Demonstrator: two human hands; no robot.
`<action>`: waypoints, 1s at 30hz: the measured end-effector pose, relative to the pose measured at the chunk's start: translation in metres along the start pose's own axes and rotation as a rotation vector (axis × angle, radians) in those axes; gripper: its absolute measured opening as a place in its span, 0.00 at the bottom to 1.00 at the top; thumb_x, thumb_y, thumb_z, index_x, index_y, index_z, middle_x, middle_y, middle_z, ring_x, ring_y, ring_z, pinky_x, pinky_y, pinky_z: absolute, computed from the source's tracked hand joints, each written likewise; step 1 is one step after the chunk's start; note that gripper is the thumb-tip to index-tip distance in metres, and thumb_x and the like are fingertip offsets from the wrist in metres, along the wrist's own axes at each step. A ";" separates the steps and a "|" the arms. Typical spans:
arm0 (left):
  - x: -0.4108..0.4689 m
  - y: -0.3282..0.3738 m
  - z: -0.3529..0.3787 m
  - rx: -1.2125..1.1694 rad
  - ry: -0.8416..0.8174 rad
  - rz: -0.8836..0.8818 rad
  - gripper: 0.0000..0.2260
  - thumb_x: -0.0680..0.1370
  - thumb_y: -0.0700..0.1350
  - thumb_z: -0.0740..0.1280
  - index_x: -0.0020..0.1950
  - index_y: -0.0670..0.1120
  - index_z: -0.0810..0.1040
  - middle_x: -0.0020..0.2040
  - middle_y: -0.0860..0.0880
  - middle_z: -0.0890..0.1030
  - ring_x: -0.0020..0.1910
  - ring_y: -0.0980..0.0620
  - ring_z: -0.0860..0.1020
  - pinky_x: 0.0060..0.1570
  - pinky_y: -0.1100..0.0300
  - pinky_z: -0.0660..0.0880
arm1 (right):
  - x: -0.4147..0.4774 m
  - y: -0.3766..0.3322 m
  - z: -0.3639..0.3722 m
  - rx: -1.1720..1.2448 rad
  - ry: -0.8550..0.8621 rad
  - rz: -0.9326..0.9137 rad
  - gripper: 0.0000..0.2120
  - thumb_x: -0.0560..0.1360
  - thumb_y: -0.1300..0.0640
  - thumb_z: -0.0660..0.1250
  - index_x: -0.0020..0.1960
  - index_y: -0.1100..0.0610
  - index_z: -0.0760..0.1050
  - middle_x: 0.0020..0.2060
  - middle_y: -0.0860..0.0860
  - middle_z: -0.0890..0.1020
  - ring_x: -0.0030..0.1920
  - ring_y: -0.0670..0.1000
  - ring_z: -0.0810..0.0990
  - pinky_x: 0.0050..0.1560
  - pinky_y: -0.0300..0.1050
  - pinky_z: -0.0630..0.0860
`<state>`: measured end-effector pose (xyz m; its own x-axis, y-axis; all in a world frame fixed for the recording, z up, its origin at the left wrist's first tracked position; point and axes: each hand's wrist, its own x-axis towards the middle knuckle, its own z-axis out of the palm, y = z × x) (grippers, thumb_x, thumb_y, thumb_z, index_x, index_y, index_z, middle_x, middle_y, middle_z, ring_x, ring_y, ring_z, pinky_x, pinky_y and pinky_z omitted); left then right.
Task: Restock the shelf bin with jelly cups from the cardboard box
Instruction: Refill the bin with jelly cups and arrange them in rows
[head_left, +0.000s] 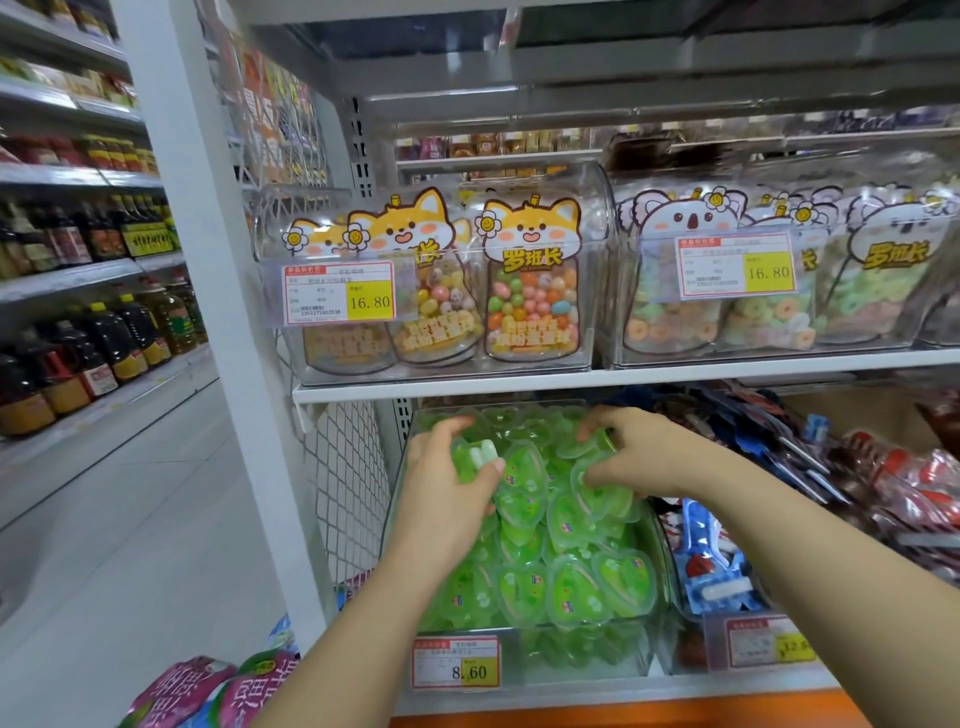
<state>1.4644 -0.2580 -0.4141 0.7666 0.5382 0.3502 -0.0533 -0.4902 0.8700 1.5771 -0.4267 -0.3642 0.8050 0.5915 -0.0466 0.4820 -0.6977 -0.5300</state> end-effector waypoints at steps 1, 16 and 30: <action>-0.001 0.001 0.000 0.001 -0.004 -0.001 0.20 0.75 0.44 0.70 0.65 0.51 0.70 0.61 0.51 0.67 0.52 0.55 0.75 0.43 0.55 0.81 | 0.002 -0.001 0.001 -0.007 -0.014 0.007 0.18 0.70 0.55 0.69 0.58 0.49 0.71 0.40 0.49 0.73 0.31 0.49 0.75 0.30 0.39 0.74; 0.002 -0.004 -0.001 0.026 0.001 -0.007 0.20 0.75 0.46 0.70 0.65 0.52 0.70 0.60 0.51 0.67 0.55 0.52 0.75 0.48 0.51 0.80 | 0.020 0.007 0.029 -0.110 0.171 -0.111 0.28 0.72 0.51 0.70 0.70 0.51 0.67 0.64 0.53 0.74 0.60 0.52 0.76 0.59 0.45 0.74; 0.001 -0.012 0.002 0.036 0.021 0.004 0.22 0.73 0.47 0.71 0.65 0.54 0.69 0.60 0.54 0.66 0.59 0.52 0.72 0.56 0.47 0.76 | 0.004 0.019 0.040 -0.109 0.325 -0.114 0.35 0.68 0.35 0.68 0.70 0.46 0.64 0.64 0.50 0.70 0.64 0.52 0.69 0.60 0.52 0.73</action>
<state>1.4676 -0.2527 -0.4250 0.7528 0.5501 0.3614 -0.0334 -0.5164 0.8557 1.5754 -0.4216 -0.4082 0.8038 0.5202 0.2887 0.5945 -0.6842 -0.4224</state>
